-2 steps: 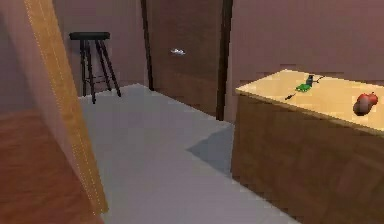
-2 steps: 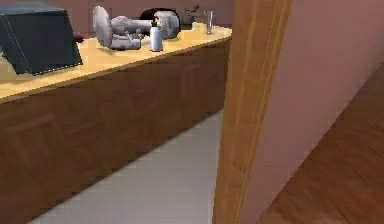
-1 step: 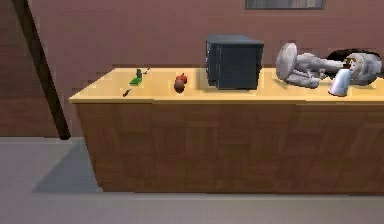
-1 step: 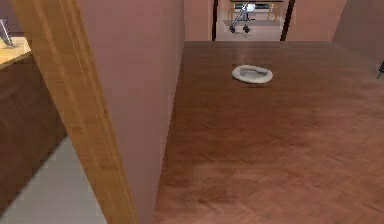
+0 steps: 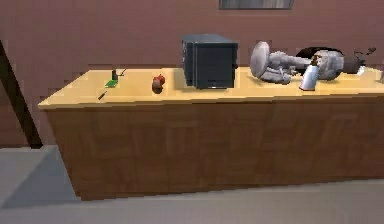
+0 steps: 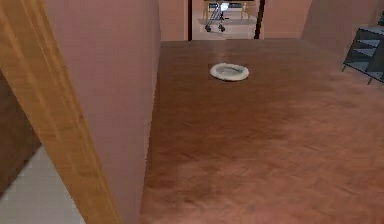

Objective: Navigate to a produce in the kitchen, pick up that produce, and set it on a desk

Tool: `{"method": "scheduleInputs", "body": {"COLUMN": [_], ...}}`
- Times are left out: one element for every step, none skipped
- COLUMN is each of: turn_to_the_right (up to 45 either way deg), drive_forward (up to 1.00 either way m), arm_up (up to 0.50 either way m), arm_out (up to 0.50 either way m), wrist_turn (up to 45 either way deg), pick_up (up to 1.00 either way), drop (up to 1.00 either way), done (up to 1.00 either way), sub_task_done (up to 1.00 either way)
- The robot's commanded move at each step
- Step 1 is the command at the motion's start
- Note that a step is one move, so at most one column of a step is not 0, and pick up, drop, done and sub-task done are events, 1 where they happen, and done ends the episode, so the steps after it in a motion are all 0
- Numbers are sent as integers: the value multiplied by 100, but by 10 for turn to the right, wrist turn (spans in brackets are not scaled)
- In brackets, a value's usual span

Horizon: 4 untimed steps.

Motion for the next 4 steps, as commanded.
{"method": "scheduleInputs", "body": {"turn_to_the_right": [0, -450, -450, -120], "drive_forward": [65, 0, 0, 0], "arm_up": [0, 0, 0, 0], "arm_out": [0, 0, 0, 0], "wrist_turn": [0, 0, 0, 0], "pick_up": [0, 0, 0, 0], "drop": [0, 0, 0, 0], "done": [0, 0, 0, 0], "sub_task_done": [0, 0, 0, 0]}}
